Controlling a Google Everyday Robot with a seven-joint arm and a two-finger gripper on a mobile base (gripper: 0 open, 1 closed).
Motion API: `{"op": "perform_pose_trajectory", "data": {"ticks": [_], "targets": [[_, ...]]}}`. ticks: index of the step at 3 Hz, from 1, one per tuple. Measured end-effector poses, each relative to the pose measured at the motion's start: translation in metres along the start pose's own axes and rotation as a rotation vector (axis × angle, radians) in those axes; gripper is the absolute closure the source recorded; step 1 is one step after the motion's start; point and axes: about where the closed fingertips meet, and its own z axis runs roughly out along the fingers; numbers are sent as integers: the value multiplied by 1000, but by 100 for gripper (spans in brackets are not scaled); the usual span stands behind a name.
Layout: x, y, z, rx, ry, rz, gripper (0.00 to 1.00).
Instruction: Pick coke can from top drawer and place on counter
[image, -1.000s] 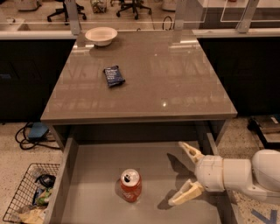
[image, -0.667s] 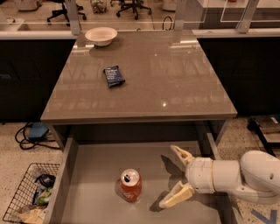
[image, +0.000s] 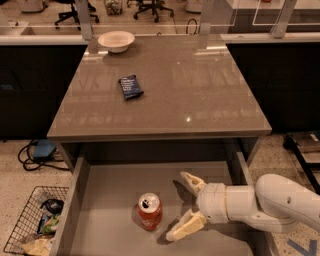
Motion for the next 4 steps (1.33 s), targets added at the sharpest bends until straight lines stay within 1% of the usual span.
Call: {"op": "perform_pose_trajectory", "data": {"ticks": [1,2,3,4], "targets": [[-5,12,19,-46,-53,32,0],[-12,22,34,-79,-93,37,0],[-24,30,44,-108,-130,14,0],[-32,36,52,-138,-174,-30,13]]}}
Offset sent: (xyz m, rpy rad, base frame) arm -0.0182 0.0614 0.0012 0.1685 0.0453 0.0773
